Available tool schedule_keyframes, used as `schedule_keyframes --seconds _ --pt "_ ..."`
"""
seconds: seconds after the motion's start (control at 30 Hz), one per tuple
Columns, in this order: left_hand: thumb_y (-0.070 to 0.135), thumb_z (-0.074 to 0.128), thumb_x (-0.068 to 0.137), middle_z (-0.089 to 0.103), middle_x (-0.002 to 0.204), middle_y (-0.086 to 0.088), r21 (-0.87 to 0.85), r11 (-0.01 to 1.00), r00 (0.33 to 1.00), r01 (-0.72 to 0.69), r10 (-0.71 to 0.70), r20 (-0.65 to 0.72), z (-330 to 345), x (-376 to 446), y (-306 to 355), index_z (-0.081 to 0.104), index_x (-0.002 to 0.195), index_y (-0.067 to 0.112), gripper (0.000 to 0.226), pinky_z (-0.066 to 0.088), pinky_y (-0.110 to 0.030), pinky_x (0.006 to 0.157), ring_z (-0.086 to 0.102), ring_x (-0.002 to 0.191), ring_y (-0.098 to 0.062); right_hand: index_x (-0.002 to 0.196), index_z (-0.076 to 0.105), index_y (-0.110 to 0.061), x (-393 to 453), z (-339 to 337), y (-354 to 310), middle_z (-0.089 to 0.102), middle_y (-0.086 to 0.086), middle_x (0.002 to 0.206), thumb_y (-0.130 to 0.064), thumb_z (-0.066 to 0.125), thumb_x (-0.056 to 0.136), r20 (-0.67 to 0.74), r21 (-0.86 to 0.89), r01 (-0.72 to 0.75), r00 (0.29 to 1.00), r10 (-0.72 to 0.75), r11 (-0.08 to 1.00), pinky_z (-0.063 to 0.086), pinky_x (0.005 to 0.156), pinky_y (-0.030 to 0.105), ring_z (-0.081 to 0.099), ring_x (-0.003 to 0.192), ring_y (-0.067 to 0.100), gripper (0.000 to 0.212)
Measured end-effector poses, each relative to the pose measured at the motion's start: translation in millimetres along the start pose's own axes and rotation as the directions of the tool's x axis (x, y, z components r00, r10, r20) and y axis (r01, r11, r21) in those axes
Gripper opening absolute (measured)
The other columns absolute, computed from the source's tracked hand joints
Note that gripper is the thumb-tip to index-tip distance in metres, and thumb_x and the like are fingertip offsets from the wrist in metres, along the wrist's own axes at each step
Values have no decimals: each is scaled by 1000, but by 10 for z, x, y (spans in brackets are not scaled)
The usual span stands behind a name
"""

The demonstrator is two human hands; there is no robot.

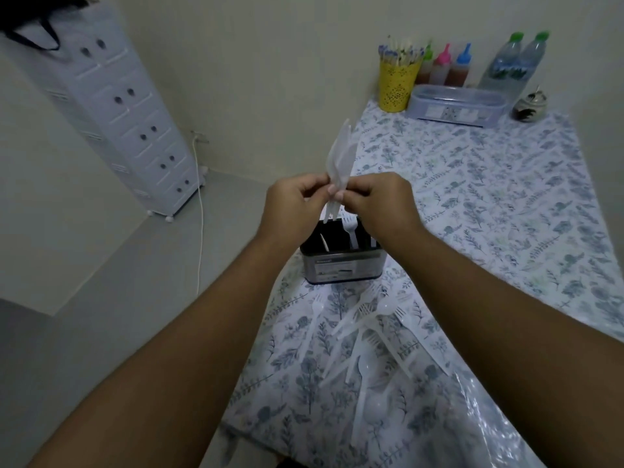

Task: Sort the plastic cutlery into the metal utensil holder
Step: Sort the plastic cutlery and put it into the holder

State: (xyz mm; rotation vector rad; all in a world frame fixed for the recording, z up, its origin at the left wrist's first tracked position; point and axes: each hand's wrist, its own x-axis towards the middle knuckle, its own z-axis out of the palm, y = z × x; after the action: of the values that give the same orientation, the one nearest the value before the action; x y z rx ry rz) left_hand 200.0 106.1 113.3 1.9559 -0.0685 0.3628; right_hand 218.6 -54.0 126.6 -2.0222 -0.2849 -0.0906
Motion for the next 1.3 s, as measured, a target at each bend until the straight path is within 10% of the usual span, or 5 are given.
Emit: schedule_keyframes --seconds 0.37,0.6,0.83,1.03,1.3 --pt "30 58 96 60 60 -7 319 924 933 211 -288 217 123 22 -484 73 70 16 33 38 -26 57 47 54 -12 80 80 -13 75 417 568 67 5 63 -25 73 92 119 -287 -143 976 184 947 39 50 21 55 59 16 18" --pt "23 51 96 43 51 -1 500 854 951 145 -259 166 40 -55 -420 47 55 11 43 30 -27 50 36 48 -15 71 72 2 21 310 595 66 20 65 -23 70 93 129 -409 -95 978 161 907 45 62 36 59 64 33 33" --pt "18 52 95 61 63 -10 418 900 992 125 -122 -32 116 -890 -431 64 74 6 27 44 -37 55 57 57 -22 104 80 -12 -721 80 633 71 -1 78 -21 66 97 28 -283 -188 979 204 940 43 58 10 58 62 5 19" --pt "29 64 91 61 106 -9 554 705 826 443 -561 52 451 -1715 -1044 59 110 11 27 49 -34 80 60 98 -26 104 80 -12 -1576 191 1035 79 2 96 -28 67 96 192 -314 -343 890 413 885 36 59 -1 58 68 -2 21" --pt "10 47 97 62 82 -5 611 687 855 394 -518 32 511 -2031 -1089 58 89 9 14 40 -26 61 61 78 -21 88 77 -10 -2070 205 1235 76 2 77 -32 64 97 211 -151 -593 762 612 791 61 81 41 73 69 16 28"
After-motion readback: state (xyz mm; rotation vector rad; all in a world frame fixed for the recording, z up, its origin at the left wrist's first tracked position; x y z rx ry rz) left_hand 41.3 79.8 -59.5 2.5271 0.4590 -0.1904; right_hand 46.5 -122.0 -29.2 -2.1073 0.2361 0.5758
